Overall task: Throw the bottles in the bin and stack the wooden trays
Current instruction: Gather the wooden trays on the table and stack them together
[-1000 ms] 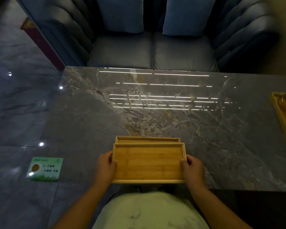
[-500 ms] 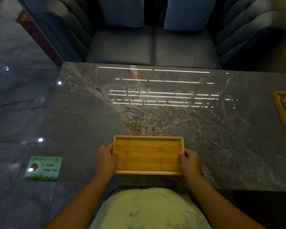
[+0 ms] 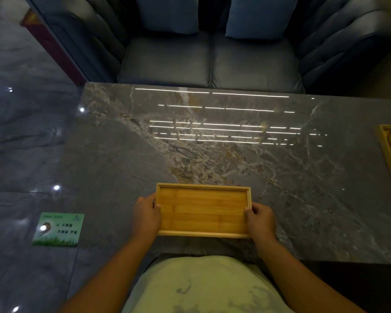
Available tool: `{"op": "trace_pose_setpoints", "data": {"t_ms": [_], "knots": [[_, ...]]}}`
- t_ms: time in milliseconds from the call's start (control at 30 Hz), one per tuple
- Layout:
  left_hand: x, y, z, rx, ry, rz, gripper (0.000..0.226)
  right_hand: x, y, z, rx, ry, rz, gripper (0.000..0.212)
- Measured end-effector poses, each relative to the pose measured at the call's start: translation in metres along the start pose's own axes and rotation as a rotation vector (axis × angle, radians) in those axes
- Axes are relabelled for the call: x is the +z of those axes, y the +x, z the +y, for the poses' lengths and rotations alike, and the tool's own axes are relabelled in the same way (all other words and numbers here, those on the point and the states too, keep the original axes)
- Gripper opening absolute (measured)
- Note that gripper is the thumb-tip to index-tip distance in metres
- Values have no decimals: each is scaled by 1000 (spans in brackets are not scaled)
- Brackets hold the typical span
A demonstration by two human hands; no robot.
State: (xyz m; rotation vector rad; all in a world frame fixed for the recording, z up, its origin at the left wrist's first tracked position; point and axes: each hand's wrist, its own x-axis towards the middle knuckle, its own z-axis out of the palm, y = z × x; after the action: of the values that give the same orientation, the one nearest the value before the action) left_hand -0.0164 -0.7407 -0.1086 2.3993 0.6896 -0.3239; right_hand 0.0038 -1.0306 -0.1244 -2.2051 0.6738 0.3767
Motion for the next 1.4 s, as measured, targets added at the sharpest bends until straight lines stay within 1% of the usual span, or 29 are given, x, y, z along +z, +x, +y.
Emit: {"op": "trace_pose_setpoints", "data": {"t_ms": [133, 233, 333, 467, 567, 667, 767, 867, 1000, 1167, 1300, 1400], "knots": [[-1, 0, 1, -5, 17, -6, 21, 0, 1, 3, 8, 10, -4, 17], [0, 0, -1, 25, 31, -9, 19, 1, 3, 4, 27, 19, -16, 15], [0, 2, -2, 46, 31, -16, 19, 1, 6, 5, 29, -6, -15, 19], [-1, 4, -5, 15, -44, -32, 28, 2, 4, 5, 15, -19, -4, 23], [0, 6, -7, -43, -145, -75, 34, 2, 4, 6, 21, 5, -6, 23], [2, 5, -8, -123, -254, -126, 30, 1, 4, 7, 51, 28, -23, 24], [3, 2, -10, -160, -333, -140, 29, 2, 4, 9, 124, 80, -81, 26], [4, 0, -13, -190, -402, -144, 31, 3, 2, 12, 122, 96, -118, 22], [5, 2, -15, -197, -397, -172, 29, 6, -2, 12, 115, 114, -116, 17], [3, 4, -15, -204, -406, -197, 25, 3, 0, 12, 137, 149, -156, 18], [5, 3, -13, -223, -406, -180, 23, 2, 3, 11, 121, 140, -167, 17], [4, -2, -13, -259, -423, -132, 18, 4, 9, 7, 74, 100, -198, 19]]}}
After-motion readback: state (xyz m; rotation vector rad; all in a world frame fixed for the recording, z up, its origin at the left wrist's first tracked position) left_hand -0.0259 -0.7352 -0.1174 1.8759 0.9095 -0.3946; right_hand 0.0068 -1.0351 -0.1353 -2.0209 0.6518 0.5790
